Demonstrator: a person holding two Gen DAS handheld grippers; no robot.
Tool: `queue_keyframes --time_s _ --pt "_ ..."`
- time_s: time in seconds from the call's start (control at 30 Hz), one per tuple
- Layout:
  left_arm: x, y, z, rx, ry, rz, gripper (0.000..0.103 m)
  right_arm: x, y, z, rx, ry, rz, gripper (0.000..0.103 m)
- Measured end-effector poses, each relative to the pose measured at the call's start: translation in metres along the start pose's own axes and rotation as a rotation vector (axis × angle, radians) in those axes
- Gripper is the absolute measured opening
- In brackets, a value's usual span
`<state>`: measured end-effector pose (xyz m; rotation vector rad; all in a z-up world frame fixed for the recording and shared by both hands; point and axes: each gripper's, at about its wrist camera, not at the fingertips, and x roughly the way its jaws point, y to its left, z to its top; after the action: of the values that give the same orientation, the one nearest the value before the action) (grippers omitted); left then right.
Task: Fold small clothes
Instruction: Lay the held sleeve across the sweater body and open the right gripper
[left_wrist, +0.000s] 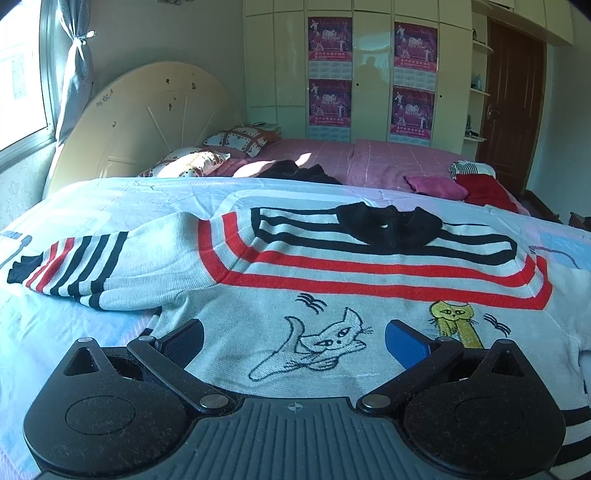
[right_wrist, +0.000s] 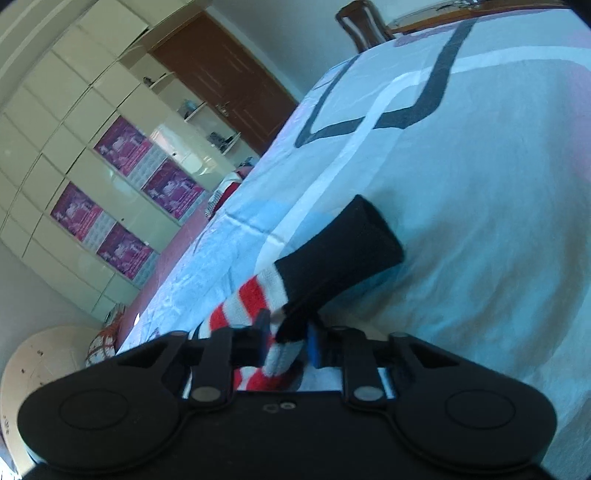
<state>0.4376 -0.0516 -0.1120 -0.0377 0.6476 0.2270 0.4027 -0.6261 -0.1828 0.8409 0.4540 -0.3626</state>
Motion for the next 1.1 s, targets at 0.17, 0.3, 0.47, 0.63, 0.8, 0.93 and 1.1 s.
queue_keyframes --time_s 0.17,0.3,0.47,0.63,0.8,0.93,1.1 --pt "0.013 0.03 0.01 0.013 -0.003 -0.011 0.103 -0.008 0.039 -0.005 -0.162 -0.039 -0.083 0.009" --pt "0.023 0.063 0.013 0.015 -0.007 -0.037 0.103 -0.024 0.105 -0.021 -0.316 -0.093 -0.075 0.009" --pt "0.027 0.11 0.01 0.023 -0.009 -0.028 0.103 -0.033 0.205 -0.07 -0.521 -0.096 0.015 0.009" --pt "0.031 0.158 0.007 0.001 0.003 0.002 0.103 -0.024 0.288 -0.137 -0.664 -0.029 0.111 0.009" --pt "0.039 0.188 0.003 -0.035 0.035 0.012 0.103 0.007 0.333 -0.208 -0.757 0.147 0.163 0.009" --pt "0.044 0.183 0.001 -0.027 0.064 -0.021 0.103 0.029 0.347 -0.27 -0.871 0.304 0.178 0.022" --pt "0.044 0.143 0.009 -0.036 0.065 -0.102 0.103 -0.017 0.341 -0.266 -0.904 0.174 0.233 0.033"
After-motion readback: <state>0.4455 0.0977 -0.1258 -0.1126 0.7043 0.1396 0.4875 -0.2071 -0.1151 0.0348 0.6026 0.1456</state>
